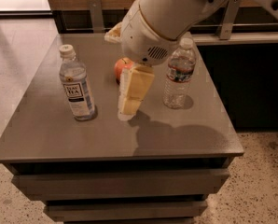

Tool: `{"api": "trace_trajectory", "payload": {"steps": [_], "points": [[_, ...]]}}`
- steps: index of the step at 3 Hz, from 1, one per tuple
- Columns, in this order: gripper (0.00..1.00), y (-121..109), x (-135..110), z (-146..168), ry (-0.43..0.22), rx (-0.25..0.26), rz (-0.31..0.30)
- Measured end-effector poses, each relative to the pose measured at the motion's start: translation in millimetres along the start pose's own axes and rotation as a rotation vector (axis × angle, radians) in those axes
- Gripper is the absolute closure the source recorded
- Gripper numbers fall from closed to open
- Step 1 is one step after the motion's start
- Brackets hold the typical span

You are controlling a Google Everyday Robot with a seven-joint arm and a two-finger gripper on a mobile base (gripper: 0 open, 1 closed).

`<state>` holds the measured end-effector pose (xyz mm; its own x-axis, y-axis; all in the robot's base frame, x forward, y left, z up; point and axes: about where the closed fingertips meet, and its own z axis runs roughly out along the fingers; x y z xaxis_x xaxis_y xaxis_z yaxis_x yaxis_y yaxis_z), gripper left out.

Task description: Knock blue plastic bottle over

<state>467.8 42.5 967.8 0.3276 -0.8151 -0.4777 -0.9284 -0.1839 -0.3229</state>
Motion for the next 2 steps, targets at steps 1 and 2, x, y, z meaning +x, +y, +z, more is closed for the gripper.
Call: {"api": "trace_trajectory", "payload": {"steps": [1,2], "points": [[0.00,2.3,-5.1,18.9,-0.071,0.019,0.020],[0.00,9.2,-6.2,36.1,-0.147,0.057,0.066]]}}
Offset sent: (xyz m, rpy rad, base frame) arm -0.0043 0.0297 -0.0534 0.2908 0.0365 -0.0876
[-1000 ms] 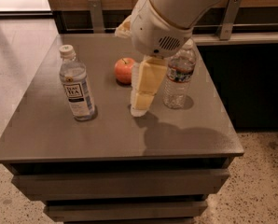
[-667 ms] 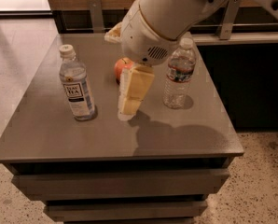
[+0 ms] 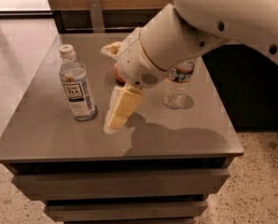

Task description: Knock blue plastic bottle over

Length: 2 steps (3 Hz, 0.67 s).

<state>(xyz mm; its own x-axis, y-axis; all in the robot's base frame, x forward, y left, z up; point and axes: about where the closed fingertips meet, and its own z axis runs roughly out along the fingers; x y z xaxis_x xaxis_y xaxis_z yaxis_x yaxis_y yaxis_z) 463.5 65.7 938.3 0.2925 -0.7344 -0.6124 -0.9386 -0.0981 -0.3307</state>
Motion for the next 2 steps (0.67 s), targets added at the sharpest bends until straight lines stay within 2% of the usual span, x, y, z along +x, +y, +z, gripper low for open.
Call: {"api": "trace_trajectory", "payload": {"steps": [1,2], "points": [[0.00,7.7,4.3,15.7,-0.106,0.040,0.069],[0.00,7.8,4.2,15.7,-0.105,0.039,0.068]]}}
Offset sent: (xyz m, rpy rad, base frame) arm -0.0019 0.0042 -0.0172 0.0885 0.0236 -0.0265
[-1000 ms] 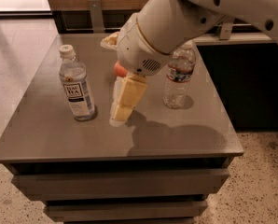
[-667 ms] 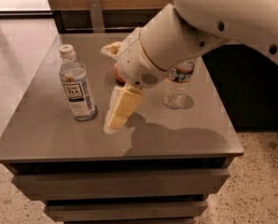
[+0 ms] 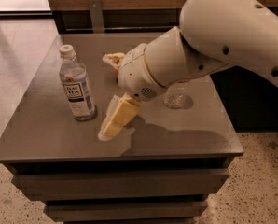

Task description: Knock blue plastic bottle over

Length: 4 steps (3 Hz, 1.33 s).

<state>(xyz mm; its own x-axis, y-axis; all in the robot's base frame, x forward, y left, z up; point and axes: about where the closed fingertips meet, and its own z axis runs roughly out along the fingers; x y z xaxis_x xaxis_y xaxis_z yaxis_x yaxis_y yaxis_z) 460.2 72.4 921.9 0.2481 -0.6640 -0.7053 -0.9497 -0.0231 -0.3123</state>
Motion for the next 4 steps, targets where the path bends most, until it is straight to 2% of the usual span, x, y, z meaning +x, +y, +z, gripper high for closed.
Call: {"api": "trace_trajectory", "payload": {"steps": [1,2,4], "points": [[0.00,-1.5,1.2,7.0,-0.056,0.027,0.005],[0.00,-6.4,6.2,22.3,-0.182,0.094,0.028],[0.00,-22.0,18.6,41.0,-0.346,0.171,0.065]]}}
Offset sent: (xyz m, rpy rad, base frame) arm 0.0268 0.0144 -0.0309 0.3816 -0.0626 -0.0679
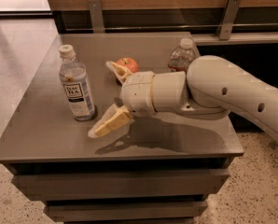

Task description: Knock blue plastic bottle over

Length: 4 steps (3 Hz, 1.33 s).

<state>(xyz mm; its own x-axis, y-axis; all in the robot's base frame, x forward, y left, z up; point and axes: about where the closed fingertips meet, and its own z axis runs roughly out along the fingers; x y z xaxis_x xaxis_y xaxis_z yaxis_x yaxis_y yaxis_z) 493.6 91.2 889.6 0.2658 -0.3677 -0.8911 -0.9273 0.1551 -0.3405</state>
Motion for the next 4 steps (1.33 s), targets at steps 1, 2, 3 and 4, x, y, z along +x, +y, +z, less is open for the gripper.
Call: {"api": "trace_trajectory", "payload": {"steps": [1,2,3,4], "points": [[0.00,-5.7,1.4,7.1,-0.063,0.023,0.020],[0.00,-8.4,-2.9,18.2,-0.134,0.033,0.041],[0.00,-12.8,-7.5,28.6,-0.198,0.045,0.063],[0.00,-15.1,-13.5,37.6,-0.231,0.046,0.070]]}}
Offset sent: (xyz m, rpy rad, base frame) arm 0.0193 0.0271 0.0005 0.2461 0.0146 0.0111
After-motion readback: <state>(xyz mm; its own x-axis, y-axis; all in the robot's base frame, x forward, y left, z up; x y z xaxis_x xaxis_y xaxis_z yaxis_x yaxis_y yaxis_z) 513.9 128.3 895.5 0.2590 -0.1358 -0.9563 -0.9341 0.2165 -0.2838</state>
